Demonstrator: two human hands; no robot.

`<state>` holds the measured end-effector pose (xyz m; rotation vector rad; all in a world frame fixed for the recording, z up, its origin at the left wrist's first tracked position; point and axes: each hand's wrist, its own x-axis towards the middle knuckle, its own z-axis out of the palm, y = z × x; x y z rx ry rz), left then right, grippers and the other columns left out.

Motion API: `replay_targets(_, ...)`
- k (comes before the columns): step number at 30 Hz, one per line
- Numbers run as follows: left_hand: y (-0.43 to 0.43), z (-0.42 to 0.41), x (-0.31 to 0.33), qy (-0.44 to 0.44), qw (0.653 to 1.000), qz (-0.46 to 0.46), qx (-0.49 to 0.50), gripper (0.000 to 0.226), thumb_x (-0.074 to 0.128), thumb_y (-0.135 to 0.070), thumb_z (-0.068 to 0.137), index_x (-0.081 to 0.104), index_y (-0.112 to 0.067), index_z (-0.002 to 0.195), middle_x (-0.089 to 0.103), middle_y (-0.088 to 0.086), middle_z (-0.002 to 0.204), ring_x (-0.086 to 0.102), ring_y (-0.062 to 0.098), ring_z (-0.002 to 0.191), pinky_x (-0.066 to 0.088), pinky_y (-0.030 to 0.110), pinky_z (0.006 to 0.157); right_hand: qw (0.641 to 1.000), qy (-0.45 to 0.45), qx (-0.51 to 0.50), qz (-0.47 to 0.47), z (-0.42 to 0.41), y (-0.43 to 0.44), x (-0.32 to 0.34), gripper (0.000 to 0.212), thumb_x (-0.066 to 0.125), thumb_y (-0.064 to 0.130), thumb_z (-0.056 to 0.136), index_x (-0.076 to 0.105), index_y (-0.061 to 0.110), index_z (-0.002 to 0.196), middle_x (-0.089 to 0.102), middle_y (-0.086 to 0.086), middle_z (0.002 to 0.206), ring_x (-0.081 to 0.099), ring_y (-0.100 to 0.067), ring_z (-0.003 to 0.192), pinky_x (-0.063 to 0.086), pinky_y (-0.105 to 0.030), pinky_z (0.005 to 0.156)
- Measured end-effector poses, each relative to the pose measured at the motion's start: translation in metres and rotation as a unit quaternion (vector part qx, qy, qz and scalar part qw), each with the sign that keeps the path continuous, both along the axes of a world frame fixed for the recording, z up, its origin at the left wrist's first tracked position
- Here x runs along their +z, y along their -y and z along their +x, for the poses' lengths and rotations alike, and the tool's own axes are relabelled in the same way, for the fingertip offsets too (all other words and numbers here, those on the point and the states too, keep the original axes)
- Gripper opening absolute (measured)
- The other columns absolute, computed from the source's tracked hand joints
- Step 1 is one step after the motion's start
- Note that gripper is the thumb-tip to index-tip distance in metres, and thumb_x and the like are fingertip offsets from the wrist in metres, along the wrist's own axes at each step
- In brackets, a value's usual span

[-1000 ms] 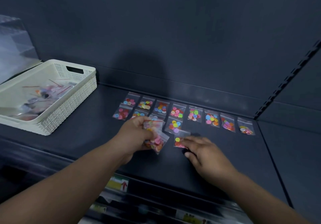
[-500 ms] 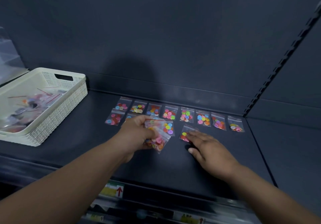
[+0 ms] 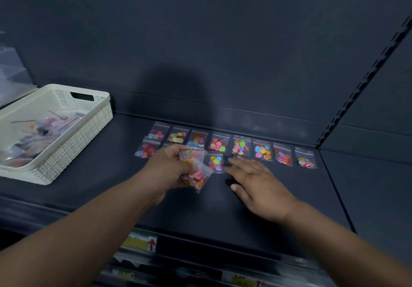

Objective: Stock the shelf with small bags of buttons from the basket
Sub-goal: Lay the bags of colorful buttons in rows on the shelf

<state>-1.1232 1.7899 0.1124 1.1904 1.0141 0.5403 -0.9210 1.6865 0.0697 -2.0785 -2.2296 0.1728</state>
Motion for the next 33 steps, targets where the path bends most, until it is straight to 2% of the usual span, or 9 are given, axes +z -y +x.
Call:
replay_targets(6, -0.004, -0.007, 0.000, 0.010, 1.000, -0.003, 0.020, 0.031, 0.058, 0.011, 0.082, 0.061, -0.011, 0.103, 0.069, 0.010, 0.092, 0.066, 0.011, 0.057, 0.052, 0.025, 0.048, 0.999, 0.000, 0.007, -0.032, -0.020, -0.014, -0.004, 0.053, 0.029, 0.043, 0.098, 0.023, 0.027, 0.148, 0.014, 0.007, 0.158, -0.002, -0.013, 0.145, -0.010, -0.028, 0.112)
replay_targets(10, -0.007, -0.009, -0.003, 0.011, 1.000, -0.007, 0.023, 0.032, 0.059, 0.011, 0.082, 0.061, -0.011, 0.106, 0.070, 0.010, 0.093, 0.067, 0.013, 0.061, 0.054, 0.027, 0.051, 0.999, -0.002, 0.003, -0.035, -0.023, -0.015, -0.008, 0.070, 0.011, 0.056, 0.086, 0.024, 0.027, 0.148, 0.018, 0.007, 0.156, 0.004, -0.014, 0.145, -0.008, -0.029, 0.112)
replay_targets(15, -0.008, -0.007, -0.006, 0.009, 1.000, -0.014, 0.021, 0.033, 0.060, 0.010, 0.082, 0.060, -0.010, 0.108, 0.070, 0.012, 0.096, 0.067, 0.015, 0.062, 0.054, 0.028, 0.052, 0.999, 0.000, -0.007, -0.038, -0.026, -0.017, -0.007, 0.064, 0.020, 0.055, 0.091, 0.023, 0.026, 0.148, 0.021, 0.007, 0.153, 0.009, -0.016, 0.142, -0.004, -0.033, 0.115)
replay_targets(19, -0.008, -0.002, -0.004, 0.011, 1.000, -0.015, 0.015, 0.031, 0.060, 0.010, 0.082, 0.061, -0.011, 0.104, 0.069, 0.009, 0.089, 0.066, 0.009, 0.054, 0.054, 0.027, 0.051, 0.999, -0.005, -0.011, -0.031, -0.026, -0.017, -0.009, 0.080, 0.006, 0.062, 0.079, 0.024, 0.025, 0.148, 0.026, 0.006, 0.149, 0.015, -0.016, 0.139, 0.004, -0.037, 0.118)
replay_targets(24, -0.008, 0.001, -0.005, 0.008, 1.000, -0.011, 0.009, 0.030, 0.059, 0.010, 0.082, 0.061, -0.011, 0.102, 0.070, 0.007, 0.086, 0.067, 0.010, 0.057, 0.053, 0.027, 0.051, 1.000, -0.005, -0.017, -0.025, -0.029, -0.021, -0.011, 0.080, 0.009, 0.062, 0.080, 0.024, 0.023, 0.147, 0.028, 0.006, 0.145, 0.017, -0.015, 0.135, 0.007, -0.038, 0.117)
replay_targets(28, -0.008, 0.002, -0.006, 0.004, 1.000, -0.013, 0.010, 0.029, 0.060, 0.009, 0.082, 0.062, -0.013, 0.100, 0.071, 0.008, 0.090, 0.068, 0.013, 0.063, 0.053, 0.027, 0.052, 0.999, -0.005, -0.024, -0.028, -0.031, -0.021, -0.010, 0.062, 0.030, 0.052, 0.095, 0.023, 0.021, 0.148, 0.027, 0.005, 0.145, 0.017, -0.016, 0.135, 0.005, -0.038, 0.117)
replay_targets(33, -0.009, 0.004, -0.007, 0.005, 1.000, -0.014, 0.009, 0.029, 0.059, 0.009, 0.083, 0.062, -0.013, 0.101, 0.071, 0.010, 0.094, 0.068, 0.015, 0.066, 0.054, 0.027, 0.052, 0.999, -0.003, -0.025, -0.027, -0.033, -0.022, -0.007, 0.060, 0.034, 0.049, 0.096, 0.023, 0.022, 0.148, 0.026, 0.005, 0.145, 0.018, -0.015, 0.135, 0.005, -0.039, 0.117)
